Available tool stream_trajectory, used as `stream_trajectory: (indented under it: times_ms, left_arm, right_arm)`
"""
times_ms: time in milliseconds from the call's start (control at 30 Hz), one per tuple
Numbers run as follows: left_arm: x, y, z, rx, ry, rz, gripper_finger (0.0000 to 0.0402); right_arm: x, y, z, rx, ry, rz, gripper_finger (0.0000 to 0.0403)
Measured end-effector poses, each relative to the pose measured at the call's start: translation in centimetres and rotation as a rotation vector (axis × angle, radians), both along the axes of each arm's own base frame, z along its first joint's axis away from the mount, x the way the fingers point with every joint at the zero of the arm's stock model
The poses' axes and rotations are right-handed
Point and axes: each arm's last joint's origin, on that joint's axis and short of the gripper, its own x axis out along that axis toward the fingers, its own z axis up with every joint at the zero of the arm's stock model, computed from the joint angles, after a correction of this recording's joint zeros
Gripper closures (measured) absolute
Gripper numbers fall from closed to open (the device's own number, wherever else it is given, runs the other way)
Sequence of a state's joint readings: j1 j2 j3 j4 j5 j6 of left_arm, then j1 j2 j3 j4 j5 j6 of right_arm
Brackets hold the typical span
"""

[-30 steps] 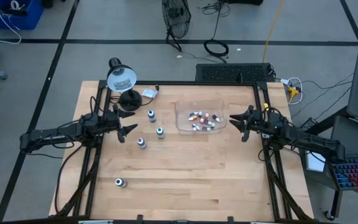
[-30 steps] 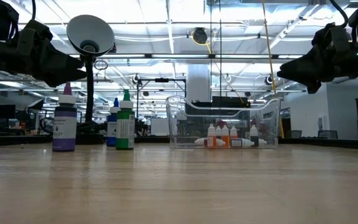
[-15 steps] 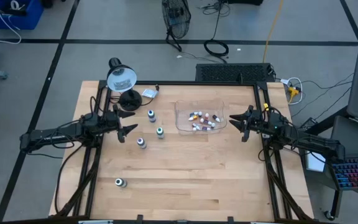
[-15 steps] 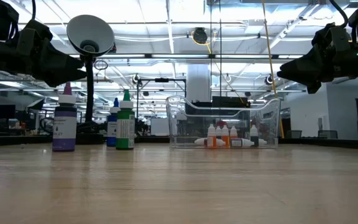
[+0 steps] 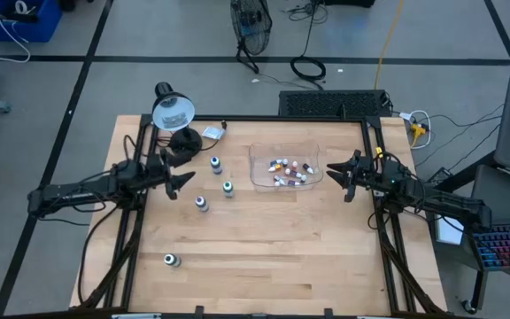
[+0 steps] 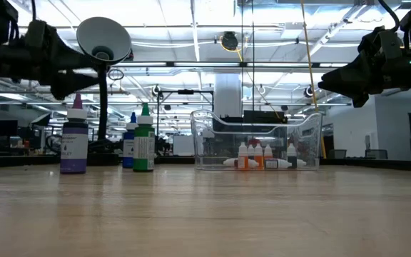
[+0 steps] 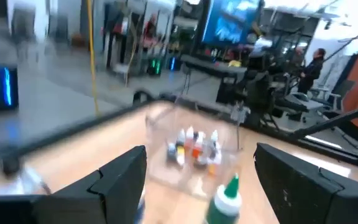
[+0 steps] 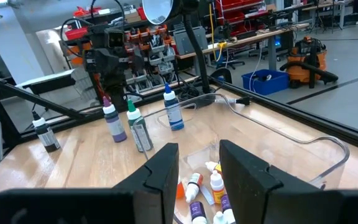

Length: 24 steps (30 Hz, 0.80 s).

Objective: Pick & Place food coloring
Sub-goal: Put the blue big food coloring into the transparent bin

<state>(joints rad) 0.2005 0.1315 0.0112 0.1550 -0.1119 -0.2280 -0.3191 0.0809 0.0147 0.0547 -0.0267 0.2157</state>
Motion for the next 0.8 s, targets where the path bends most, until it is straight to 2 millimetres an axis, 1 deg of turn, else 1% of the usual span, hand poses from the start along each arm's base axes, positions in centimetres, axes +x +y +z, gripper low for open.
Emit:
stream_trajectory:
  times_ms: [67, 133, 233, 333, 433, 500, 600, 667, 733, 800]
  left_arm:
    - [0.2, 0.0, -0.3, -0.054, 0.020, -0.026, 0.0105]
    - [0.4, -0.1, 0.0, -0.071, 0.035, -0.059, 0.0105]
    - [1.1, 0.0, 2.0, -0.107, 0.065, -0.059, 0.0105]
    - [2.5, 0.3, 4.4, -0.161, 0.191, -0.049, 0.0105]
    - [4.9, 0.9, 6.2, -0.186, 0.393, -0.025, 0.0105]
    - [6.8, 1.4, 6.7, -0.158, 0.576, 0.018, 0.0105]
    - [9.6, 2.2, 6.9, -0.049, 0.869, 0.034, 0.0105]
    - [11.4, 2.6, 7.3, 0.022, 0.984, 0.006, 0.0105]
    - [12.9, 2.9, 7.1, 0.068, 1.082, -0.017, 0.0105]
    - [14.1, 3.2, 7.0, 0.106, 1.144, -0.029, 0.0105]
  right_arm:
    - [0.0, 0.0, 0.0, 0.000, -0.001, 0.000, 0.0296]
    - [0.0, 0.0, 0.0, 0.000, 0.000, 0.000, 0.0294]
    - [0.0, 0.0, 0.0, 0.000, 0.000, 0.000, 0.0294]
    - [0.0, 0.0, 0.0, 0.000, 0.000, 0.000, 0.0295]
    - [0.0, 0.0, 0.0, 0.000, -0.001, 0.000, 0.0297]
    - [0.0, 0.0, 0.0, 0.000, -0.001, 0.000, 0.0297]
    - [0.0, 0.0, 0.0, 0.000, 0.000, 0.001, 0.0297]
    - [0.0, 0.0, 0.0, 0.000, 0.000, 0.001, 0.0297]
    - [0.0, 0.0, 0.0, 0.000, -0.001, 0.001, 0.0297]
    - [0.0, 0.0, 0.0, 0.000, -0.001, 0.001, 0.0298]
